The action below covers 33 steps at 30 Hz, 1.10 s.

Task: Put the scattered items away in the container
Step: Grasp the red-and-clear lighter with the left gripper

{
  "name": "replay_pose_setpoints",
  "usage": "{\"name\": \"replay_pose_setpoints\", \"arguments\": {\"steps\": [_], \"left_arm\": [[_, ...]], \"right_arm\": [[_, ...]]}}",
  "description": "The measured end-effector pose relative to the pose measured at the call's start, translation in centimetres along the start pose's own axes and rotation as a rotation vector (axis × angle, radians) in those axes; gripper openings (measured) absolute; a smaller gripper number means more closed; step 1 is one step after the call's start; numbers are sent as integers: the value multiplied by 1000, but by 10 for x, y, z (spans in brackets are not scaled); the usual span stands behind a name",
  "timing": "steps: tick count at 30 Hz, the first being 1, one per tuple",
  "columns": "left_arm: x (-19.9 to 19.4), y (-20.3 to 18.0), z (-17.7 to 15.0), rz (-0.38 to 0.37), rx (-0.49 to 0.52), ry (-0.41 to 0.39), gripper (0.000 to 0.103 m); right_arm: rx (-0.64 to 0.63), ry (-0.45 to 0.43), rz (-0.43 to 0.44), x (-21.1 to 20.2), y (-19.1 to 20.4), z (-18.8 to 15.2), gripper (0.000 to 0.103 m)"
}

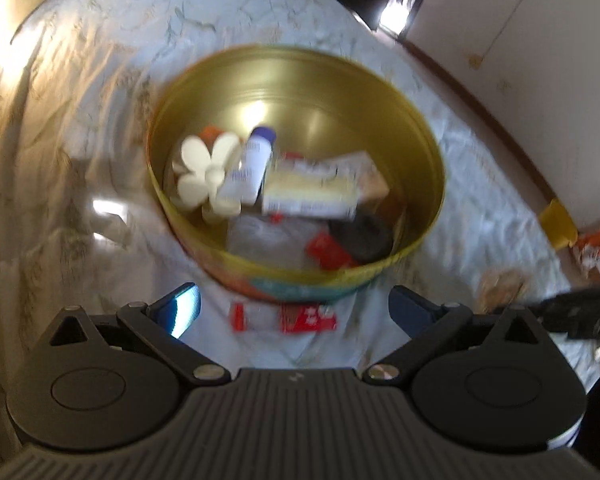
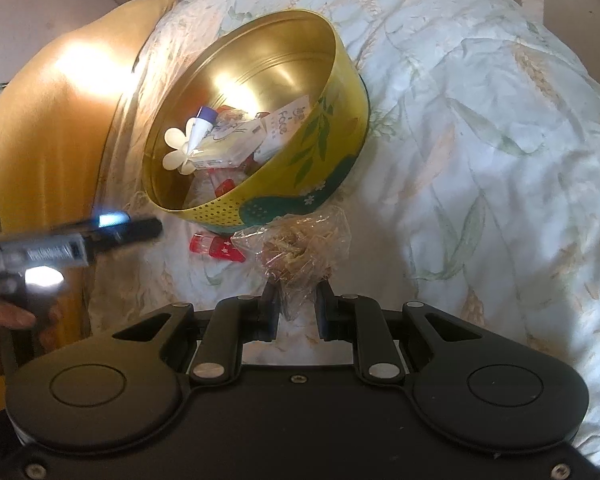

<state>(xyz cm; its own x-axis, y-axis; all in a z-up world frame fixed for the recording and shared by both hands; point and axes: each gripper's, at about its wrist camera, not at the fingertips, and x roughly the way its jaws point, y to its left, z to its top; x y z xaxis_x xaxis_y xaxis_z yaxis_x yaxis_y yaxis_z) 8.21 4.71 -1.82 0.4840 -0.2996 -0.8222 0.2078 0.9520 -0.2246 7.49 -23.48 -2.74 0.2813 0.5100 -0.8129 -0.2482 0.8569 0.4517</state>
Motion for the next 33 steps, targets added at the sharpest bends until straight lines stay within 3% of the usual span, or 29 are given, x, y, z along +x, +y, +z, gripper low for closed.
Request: {"name": "replay_pose_setpoints", "arguments": {"steps": [5,9,15,21,23,24,25,28,33], "left_arm": [[22,-7,-10,-17,28,40,103],[47,-12,-16,33,61,93,103],[72,-11,-15,48,-23,103,103],[92,-19,-18,104,-1,127,103],[92,-22,-21,118,11,122,101],[89,-23,-21,120,17,119,85],[85,-22,-21,115,17,115,82],[68,-15,-21,42,-37,127,82],[25,-14,-28,-1,-75,87,82]], "right_arm": [[4,1,-20,1,-3,0,17],[17,-2,-32,2,-7,1,17],[21,-4,-34,4,-9,4,17],[14,7,-35,9,-9,7,17],[16,7,-36,9,-9,7,17],[18,7,-38,9,-9,6,17],[18,8,-38,9,-9,6,17],[23,6,-43,10,-11,7,17],[14,6,-44,10,-11,6,17]]}}
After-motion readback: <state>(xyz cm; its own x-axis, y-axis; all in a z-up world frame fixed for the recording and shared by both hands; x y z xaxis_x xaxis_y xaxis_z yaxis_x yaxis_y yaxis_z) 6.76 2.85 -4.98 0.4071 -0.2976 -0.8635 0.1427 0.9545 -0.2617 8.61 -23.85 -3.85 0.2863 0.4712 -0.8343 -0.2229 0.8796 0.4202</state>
